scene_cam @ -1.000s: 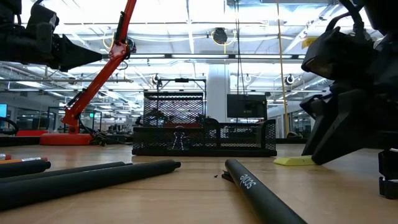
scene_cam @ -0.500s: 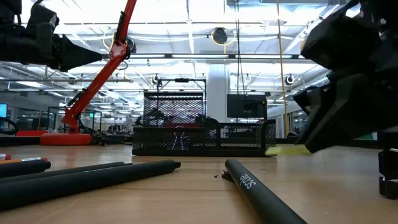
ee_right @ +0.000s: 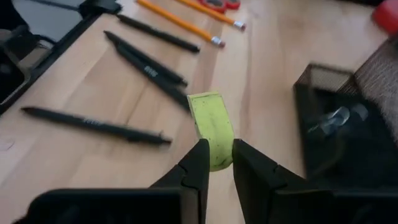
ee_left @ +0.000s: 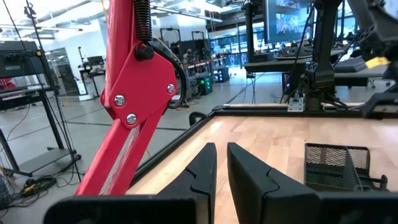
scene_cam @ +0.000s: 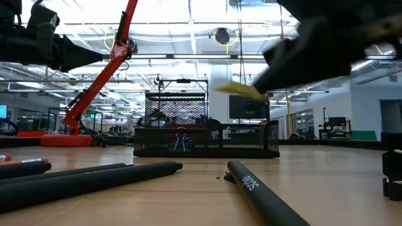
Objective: Pick and place office supplies into organizer
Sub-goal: Put the eraser into the desk organizer
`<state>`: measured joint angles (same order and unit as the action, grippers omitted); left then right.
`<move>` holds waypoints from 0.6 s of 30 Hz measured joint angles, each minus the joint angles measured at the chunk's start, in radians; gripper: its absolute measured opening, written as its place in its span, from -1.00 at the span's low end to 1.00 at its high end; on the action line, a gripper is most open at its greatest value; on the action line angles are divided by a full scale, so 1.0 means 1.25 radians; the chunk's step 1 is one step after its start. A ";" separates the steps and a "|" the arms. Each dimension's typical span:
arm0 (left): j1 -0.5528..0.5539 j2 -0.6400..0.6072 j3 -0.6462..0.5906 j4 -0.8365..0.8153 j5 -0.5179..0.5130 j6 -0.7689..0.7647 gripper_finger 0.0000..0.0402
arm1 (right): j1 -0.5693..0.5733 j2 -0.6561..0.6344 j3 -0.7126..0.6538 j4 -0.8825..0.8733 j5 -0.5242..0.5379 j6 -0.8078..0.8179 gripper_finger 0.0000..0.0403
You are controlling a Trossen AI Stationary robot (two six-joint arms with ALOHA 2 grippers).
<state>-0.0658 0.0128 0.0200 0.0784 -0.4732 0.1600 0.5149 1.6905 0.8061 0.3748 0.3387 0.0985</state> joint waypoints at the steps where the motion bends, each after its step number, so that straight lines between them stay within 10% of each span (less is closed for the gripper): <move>1: 0.000 0.000 0.000 0.000 0.000 0.000 -0.77 | -0.006 0.000 0.025 -0.029 0.001 -0.010 -0.73; 18: 0.000 0.000 0.000 0.000 0.000 0.002 -0.77 | -0.113 -0.001 0.150 -0.119 0.043 -0.050 -0.73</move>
<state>-0.0658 0.0128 0.0200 0.0784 -0.4736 0.1631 0.3739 1.6894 0.9939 0.2259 0.3923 0.0365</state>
